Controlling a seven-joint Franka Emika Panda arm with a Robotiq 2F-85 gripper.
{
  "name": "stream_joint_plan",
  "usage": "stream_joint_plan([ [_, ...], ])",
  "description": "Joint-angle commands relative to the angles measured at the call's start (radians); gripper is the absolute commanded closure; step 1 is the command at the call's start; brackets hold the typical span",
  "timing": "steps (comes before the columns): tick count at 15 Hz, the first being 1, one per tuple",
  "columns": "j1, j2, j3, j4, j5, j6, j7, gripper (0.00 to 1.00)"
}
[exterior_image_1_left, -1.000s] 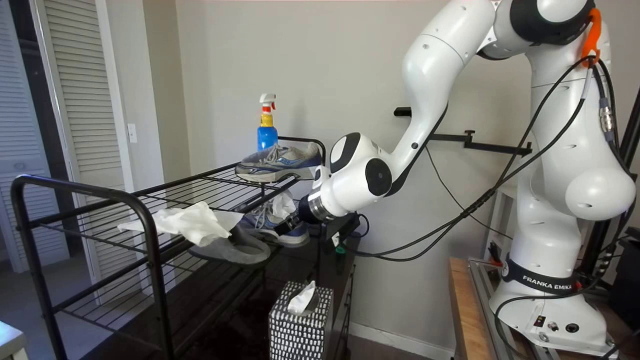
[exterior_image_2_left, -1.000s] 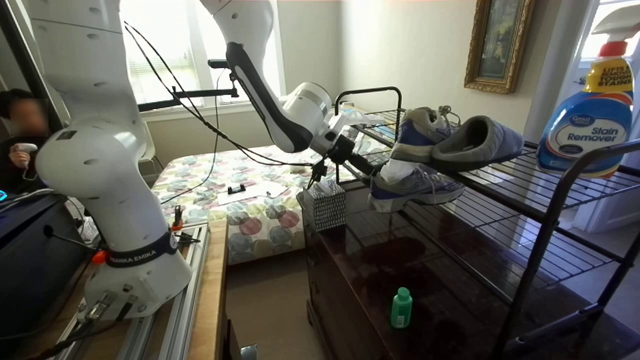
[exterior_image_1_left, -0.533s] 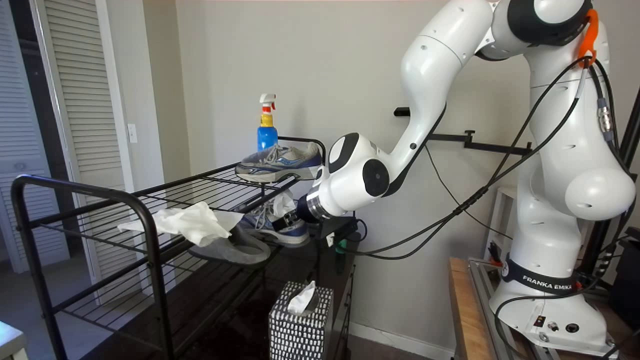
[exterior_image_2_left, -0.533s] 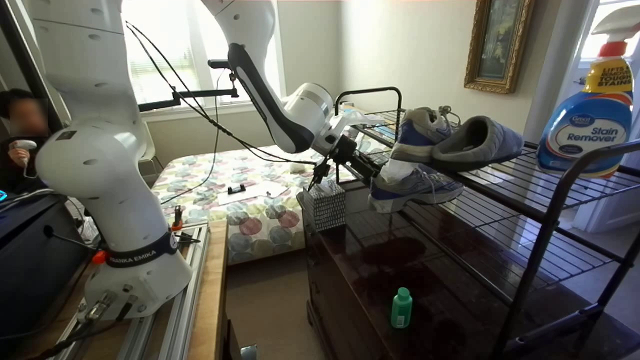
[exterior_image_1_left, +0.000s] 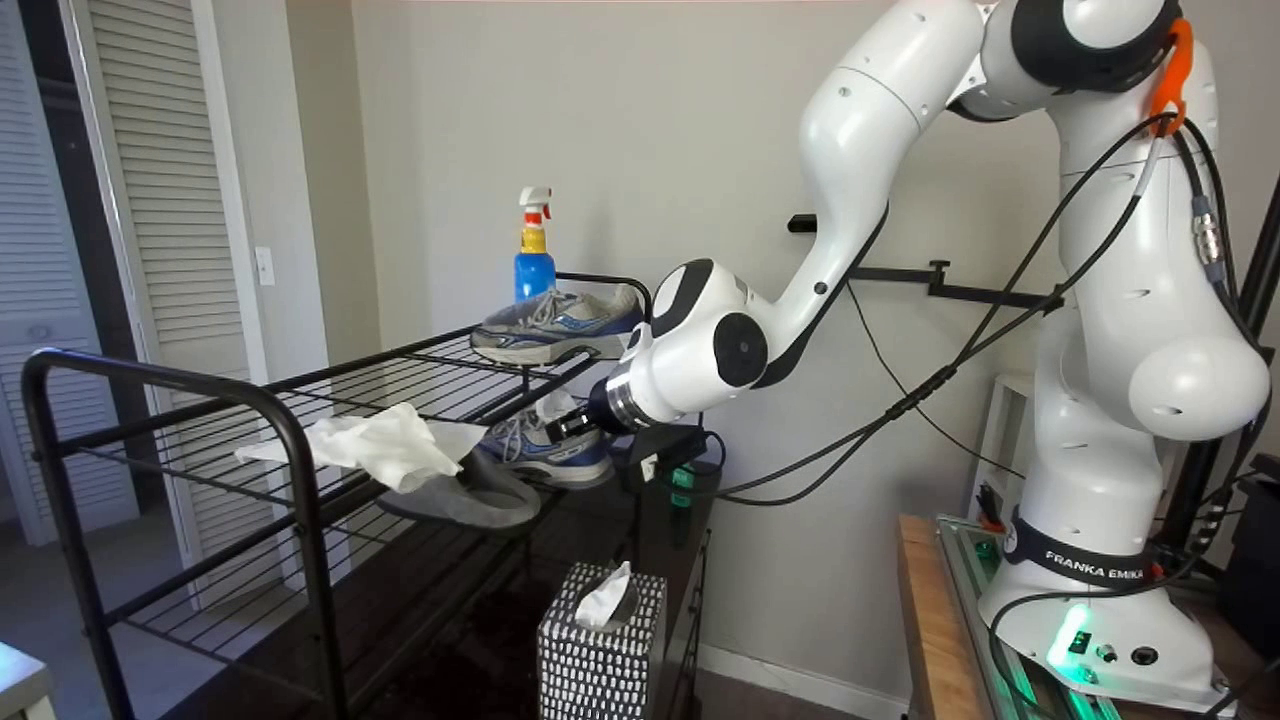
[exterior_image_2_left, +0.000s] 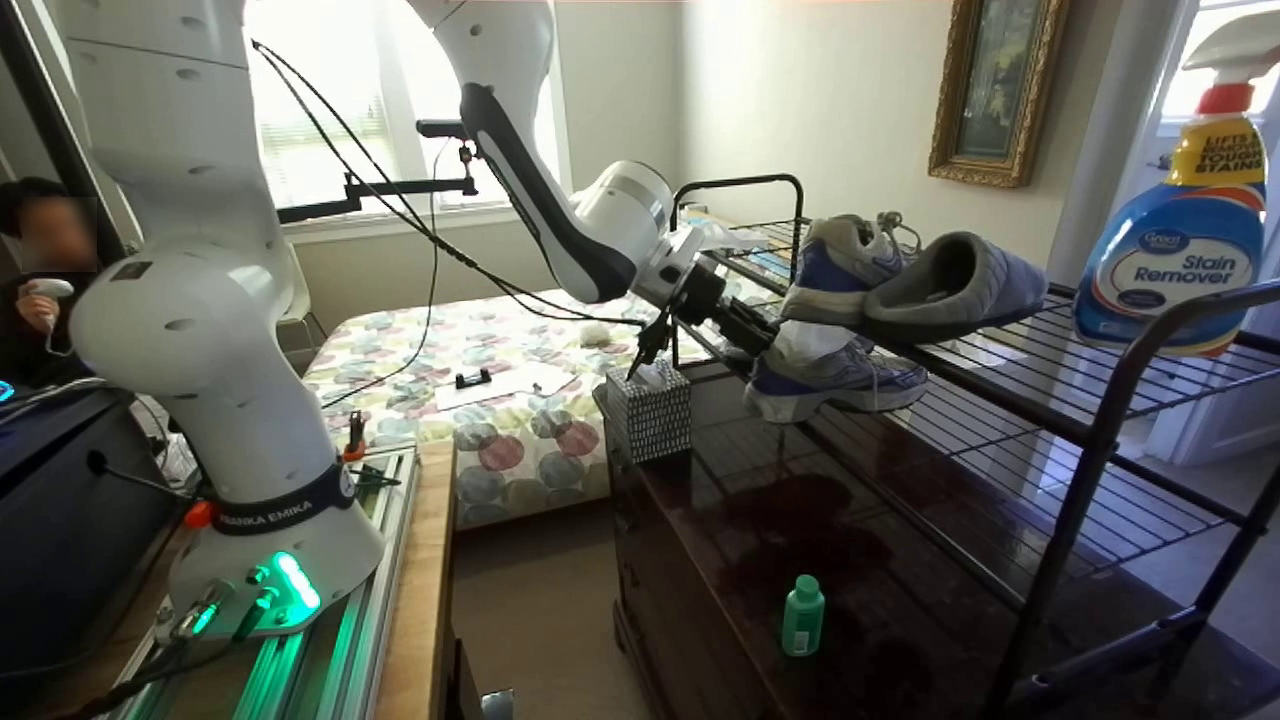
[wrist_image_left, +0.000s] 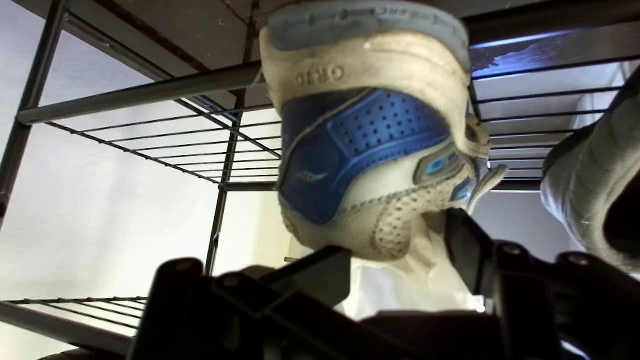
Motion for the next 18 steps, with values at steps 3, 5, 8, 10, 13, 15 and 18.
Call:
stream_joint_plan([
  [3,-0.001,0.021,0.001,0.019,0.004,-0.018,0.037,0.83],
  [5,-0.002,0.022,0.001,0.017,0.004,-0.021,0.044,0.96],
  [8,-0.003,0.023,0.001,0.017,0.006,-0.019,0.048,1.00],
  [10,-0.005,0.019,0.000,0.019,0.001,-0.012,0.058,1.00],
  [13,-0.012,0.001,-0.001,0.012,-0.010,0.024,0.078,1.00],
  [15,-0.019,-0.013,-0.002,0.009,-0.024,0.063,0.095,1.00],
  [18,-0.035,-0.025,-0.012,0.027,-0.042,0.119,0.103,1.00],
])
